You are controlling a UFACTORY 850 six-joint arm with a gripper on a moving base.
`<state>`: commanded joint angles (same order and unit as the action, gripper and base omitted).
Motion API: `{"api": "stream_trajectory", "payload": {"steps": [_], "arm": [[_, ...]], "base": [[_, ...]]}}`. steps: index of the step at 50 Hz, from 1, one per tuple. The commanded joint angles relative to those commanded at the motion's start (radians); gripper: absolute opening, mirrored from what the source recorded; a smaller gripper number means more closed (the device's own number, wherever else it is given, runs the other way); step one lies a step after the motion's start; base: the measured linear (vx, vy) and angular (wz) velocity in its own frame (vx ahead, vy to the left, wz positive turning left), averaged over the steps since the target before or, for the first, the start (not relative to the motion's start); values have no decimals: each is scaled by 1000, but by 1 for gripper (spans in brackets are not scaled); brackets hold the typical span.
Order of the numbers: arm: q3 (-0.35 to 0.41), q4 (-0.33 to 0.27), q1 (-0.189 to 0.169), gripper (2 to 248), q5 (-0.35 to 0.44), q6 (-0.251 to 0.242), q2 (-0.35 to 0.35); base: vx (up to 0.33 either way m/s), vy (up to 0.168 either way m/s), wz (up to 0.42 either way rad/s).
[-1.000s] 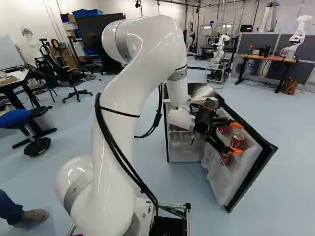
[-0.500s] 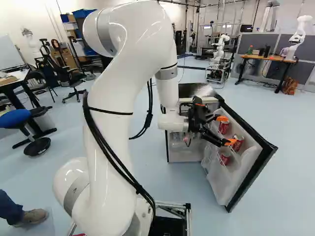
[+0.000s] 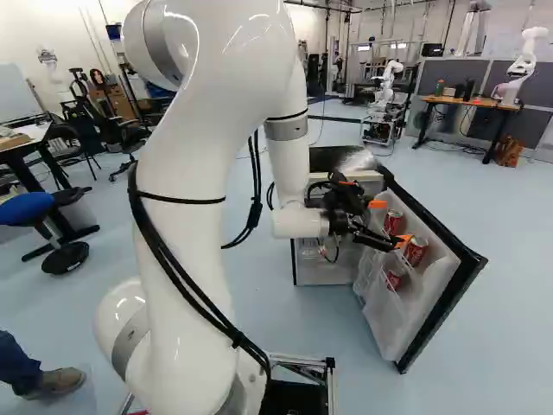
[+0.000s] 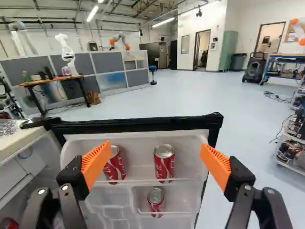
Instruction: Grab a drink from the fridge
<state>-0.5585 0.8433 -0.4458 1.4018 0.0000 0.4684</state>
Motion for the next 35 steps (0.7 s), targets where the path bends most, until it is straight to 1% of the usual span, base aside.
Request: {"api": "stream_trajectory", "payload": {"steps": [11, 35], "arm": [[56, -116, -9, 247, 0, 0, -39], [196, -369, -16, 247, 0, 0, -143]], "base": [[0, 0, 0], [0, 0, 0]]}}
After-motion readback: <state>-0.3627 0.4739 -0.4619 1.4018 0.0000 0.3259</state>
